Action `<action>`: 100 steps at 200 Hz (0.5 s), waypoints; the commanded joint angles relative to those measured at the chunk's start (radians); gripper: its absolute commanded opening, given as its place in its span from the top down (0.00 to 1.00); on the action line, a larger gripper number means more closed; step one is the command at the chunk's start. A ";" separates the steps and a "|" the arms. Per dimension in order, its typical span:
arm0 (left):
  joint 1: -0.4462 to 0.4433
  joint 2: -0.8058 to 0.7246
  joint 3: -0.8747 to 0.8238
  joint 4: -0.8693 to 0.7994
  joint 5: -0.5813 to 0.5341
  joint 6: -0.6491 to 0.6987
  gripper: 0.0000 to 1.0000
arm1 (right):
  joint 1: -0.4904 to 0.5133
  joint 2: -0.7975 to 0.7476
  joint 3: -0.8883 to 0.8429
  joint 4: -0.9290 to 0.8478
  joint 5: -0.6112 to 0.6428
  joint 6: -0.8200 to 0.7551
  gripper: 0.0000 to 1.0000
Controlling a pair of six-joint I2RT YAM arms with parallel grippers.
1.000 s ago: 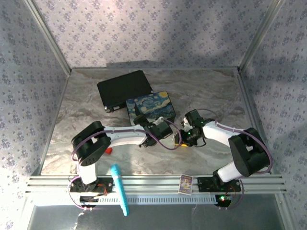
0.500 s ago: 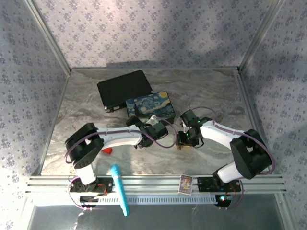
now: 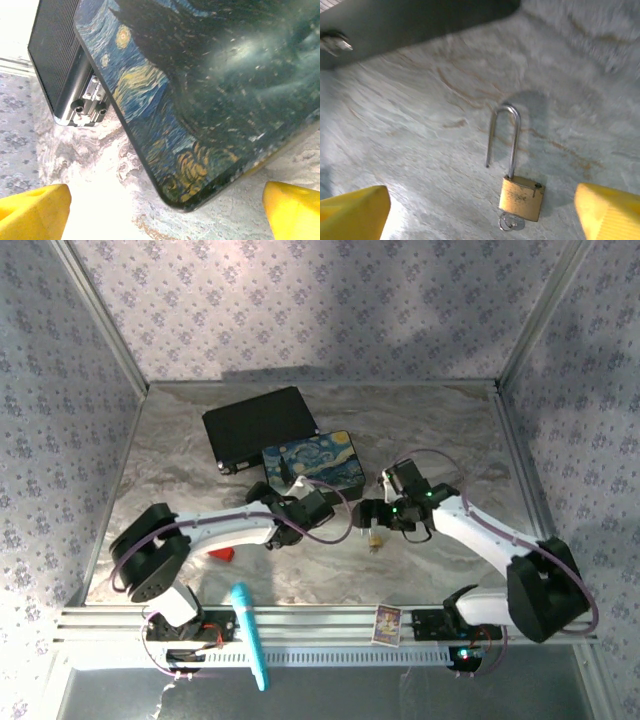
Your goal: Unlock a padlock with a key
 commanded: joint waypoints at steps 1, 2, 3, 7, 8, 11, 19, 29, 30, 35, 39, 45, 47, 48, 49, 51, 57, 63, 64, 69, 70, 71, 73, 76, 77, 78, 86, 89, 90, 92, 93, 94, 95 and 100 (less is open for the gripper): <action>0.045 -0.062 -0.013 0.024 0.023 -0.039 0.02 | -0.012 -0.085 0.054 -0.045 0.099 -0.036 0.01; 0.048 -0.063 -0.013 0.022 0.022 -0.043 0.02 | -0.014 -0.087 0.056 -0.047 0.101 -0.036 0.01; 0.050 -0.064 -0.012 0.020 0.021 -0.045 0.02 | -0.015 -0.090 0.057 -0.047 0.104 -0.036 0.01; 0.056 -0.066 -0.010 0.007 0.016 -0.054 0.02 | -0.020 -0.100 0.059 -0.053 0.111 -0.038 0.01; 0.058 -0.067 -0.010 0.005 0.015 -0.056 0.02 | -0.022 -0.103 0.059 -0.053 0.112 -0.038 0.01; 0.060 -0.069 -0.011 0.000 0.010 -0.058 0.02 | -0.026 -0.112 0.061 -0.055 0.117 -0.040 0.01; 0.062 -0.083 -0.013 -0.004 0.001 -0.059 0.02 | -0.037 -0.134 0.062 -0.060 0.125 -0.042 0.01; 0.062 -0.112 -0.020 -0.005 0.010 -0.056 0.02 | -0.052 -0.161 0.060 -0.059 0.134 -0.046 0.01; 0.062 -0.115 -0.020 -0.004 0.011 -0.056 0.02 | -0.052 -0.161 0.060 -0.059 0.134 -0.046 0.01; 0.061 -0.137 -0.028 -0.001 0.018 -0.057 0.03 | -0.061 -0.179 0.058 -0.054 0.137 -0.050 0.01; 0.061 -0.157 -0.037 0.007 0.029 -0.057 0.02 | -0.069 -0.192 0.055 -0.052 0.139 -0.057 0.01; 0.060 -0.195 -0.057 0.030 0.052 -0.052 0.02 | -0.082 -0.213 0.054 -0.048 0.145 -0.067 0.01; 0.061 -0.208 -0.064 0.040 0.060 -0.047 0.02 | -0.083 -0.216 0.053 -0.048 0.146 -0.068 0.01; 0.061 -0.215 -0.069 0.046 0.065 -0.046 0.02 | -0.084 -0.220 0.053 -0.047 0.148 -0.070 0.01; 0.061 -0.222 -0.072 0.051 0.069 -0.043 0.02 | -0.087 -0.227 0.053 -0.046 0.151 -0.074 0.01; 0.062 -0.236 -0.081 0.063 0.078 -0.038 0.02 | -0.088 -0.229 0.052 -0.046 0.153 -0.075 0.01; 0.065 -0.279 -0.106 0.097 0.104 -0.027 0.02 | -0.099 -0.250 0.052 -0.042 0.163 -0.084 0.01; 0.068 -0.317 -0.128 0.121 0.120 -0.021 0.01 | -0.113 -0.267 0.049 -0.035 0.168 -0.088 0.01; 0.069 -0.323 -0.131 0.127 0.121 -0.021 0.00 | -0.115 -0.270 0.049 -0.034 0.168 -0.089 0.01; 0.074 -0.352 -0.143 0.148 0.130 -0.018 0.00 | -0.125 -0.280 0.046 -0.031 0.181 -0.096 0.01; 0.076 -0.358 -0.147 0.149 0.132 -0.018 0.00 | -0.128 -0.283 0.046 -0.030 0.185 -0.097 0.01; 0.077 -0.361 -0.150 0.154 0.133 -0.018 0.00 | -0.130 -0.285 0.045 -0.029 0.191 -0.097 0.01; 0.079 -0.373 -0.155 0.161 0.136 -0.017 0.00 | -0.136 -0.288 0.045 -0.026 0.198 -0.095 0.01; 0.083 -0.387 -0.162 0.169 0.139 -0.016 0.00 | -0.142 -0.292 0.044 -0.024 0.202 -0.095 0.01; 0.086 -0.394 -0.163 0.170 0.140 -0.017 0.00 | -0.144 -0.294 0.043 -0.023 0.206 -0.095 0.01; 0.087 -0.400 -0.166 0.173 0.141 -0.017 0.00 | -0.146 -0.295 0.043 -0.022 0.210 -0.095 0.01; 0.101 -0.437 -0.177 0.190 0.143 -0.025 0.00 | -0.164 -0.307 0.036 -0.014 0.230 -0.096 0.01; 0.108 -0.451 -0.180 0.195 0.143 -0.028 0.00 | -0.171 -0.311 0.034 -0.012 0.233 -0.096 0.01; 0.109 -0.455 -0.181 0.198 0.143 -0.030 0.00 | -0.173 -0.312 0.033 -0.012 0.235 -0.097 0.01; 0.112 -0.464 -0.184 0.202 0.143 -0.033 0.00 | -0.178 -0.315 0.029 -0.010 0.239 -0.100 0.01; 0.115 -0.468 -0.185 0.204 0.143 -0.034 0.00 | -0.181 -0.316 0.028 -0.010 0.241 -0.102 0.01; 0.118 -0.472 -0.186 0.207 0.143 -0.036 0.00 | -0.184 -0.317 0.027 -0.008 0.242 -0.103 0.01; 0.120 -0.476 -0.187 0.208 0.143 -0.037 0.00 | -0.186 -0.318 0.027 -0.009 0.243 -0.105 0.01; 0.131 -0.496 -0.192 0.218 0.140 -0.045 0.00 | -0.199 -0.324 0.021 0.003 0.259 -0.111 0.01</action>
